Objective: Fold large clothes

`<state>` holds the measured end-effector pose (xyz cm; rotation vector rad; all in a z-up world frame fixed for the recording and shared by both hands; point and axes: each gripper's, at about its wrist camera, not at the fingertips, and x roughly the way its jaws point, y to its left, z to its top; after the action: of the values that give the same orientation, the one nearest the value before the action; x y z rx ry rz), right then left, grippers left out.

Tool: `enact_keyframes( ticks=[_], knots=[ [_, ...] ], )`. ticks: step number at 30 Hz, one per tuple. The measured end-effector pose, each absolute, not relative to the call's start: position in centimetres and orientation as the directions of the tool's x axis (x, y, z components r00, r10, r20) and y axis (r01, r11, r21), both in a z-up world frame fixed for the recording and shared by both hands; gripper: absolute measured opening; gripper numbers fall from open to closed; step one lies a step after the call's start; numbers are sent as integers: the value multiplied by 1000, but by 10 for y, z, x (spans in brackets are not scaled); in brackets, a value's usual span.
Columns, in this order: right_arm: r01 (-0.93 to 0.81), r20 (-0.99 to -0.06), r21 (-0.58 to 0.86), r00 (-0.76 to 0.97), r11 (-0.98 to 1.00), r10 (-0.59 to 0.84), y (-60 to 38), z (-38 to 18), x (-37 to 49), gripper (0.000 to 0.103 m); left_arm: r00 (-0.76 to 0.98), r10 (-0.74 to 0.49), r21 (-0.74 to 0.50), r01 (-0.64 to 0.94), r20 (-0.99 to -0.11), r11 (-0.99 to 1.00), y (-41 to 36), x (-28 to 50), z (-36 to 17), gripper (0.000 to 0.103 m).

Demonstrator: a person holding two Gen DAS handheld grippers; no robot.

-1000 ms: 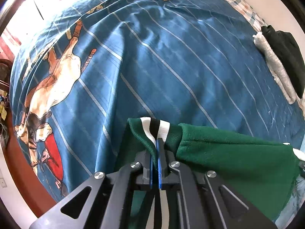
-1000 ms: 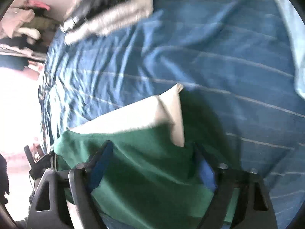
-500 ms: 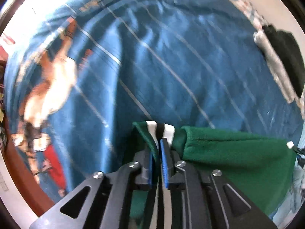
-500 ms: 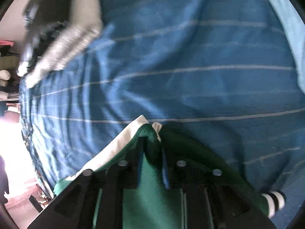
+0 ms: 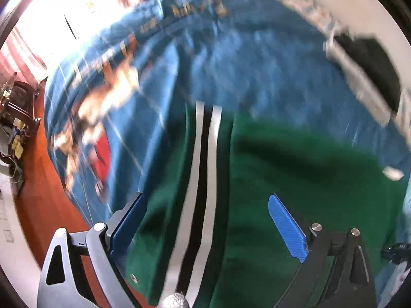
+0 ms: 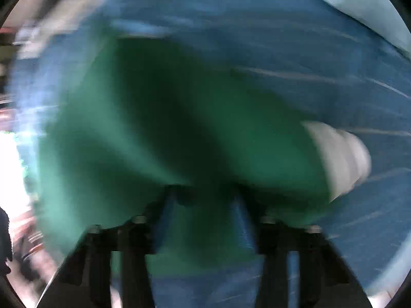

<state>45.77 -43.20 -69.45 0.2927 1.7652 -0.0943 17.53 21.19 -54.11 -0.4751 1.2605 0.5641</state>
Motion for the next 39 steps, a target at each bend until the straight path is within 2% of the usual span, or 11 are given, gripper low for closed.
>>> enact_keyframes(
  ticks=[4, 6, 7, 8, 11, 15, 19, 23, 28, 33, 39],
  knots=[
    [417, -979, 180, -12, 891, 203, -479, -649, 451, 12, 144, 122, 6, -622, -982, 783, 197, 163, -571, 97],
    [446, -981, 194, 61, 874, 187, -493, -627, 445, 37, 132, 150, 42, -599, -980, 799, 192, 162, -581, 97],
    [458, -984, 177, 58, 871, 169, -498, -627, 443, 72, 129, 160, 54, -589, -979, 806, 191, 163, -586, 100],
    [469, -985, 167, 48, 867, 163, -502, -632, 441, 91, 131, 165, 58, -584, -978, 810, 191, 163, -589, 103],
    [512, -959, 221, -41, 830, 281, -504, -676, 434, 88, 133, 178, 71, -575, -975, 815, 191, 168, -600, 103],
    [598, -968, 228, 53, 769, 245, -520, -684, 425, 35, 147, 178, 66, -561, -973, 825, 192, 172, -605, 103],
    [656, -959, 236, 38, 717, 281, -539, -693, 422, 37, 145, 130, 29, -553, -981, 833, 197, 174, -614, 103],
    [511, -994, 83, -17, 856, 107, -509, -639, 436, 48, 104, 113, 35, -565, -988, 824, 205, 179, -600, 103],
    [264, -976, 200, 137, 943, 169, -410, -571, 445, 48, 192, 208, 60, -580, -959, 812, 201, 190, -543, 103],
    [-34, -901, 432, -70, 901, 429, -230, -613, 456, 48, 150, 206, 65, -637, -967, 768, 219, 225, -572, 103],
    [-228, -948, 316, -124, 921, 294, -97, -685, 479, 48, 119, 167, 46, -665, -979, 746, 256, 259, -624, 103]
  ],
)
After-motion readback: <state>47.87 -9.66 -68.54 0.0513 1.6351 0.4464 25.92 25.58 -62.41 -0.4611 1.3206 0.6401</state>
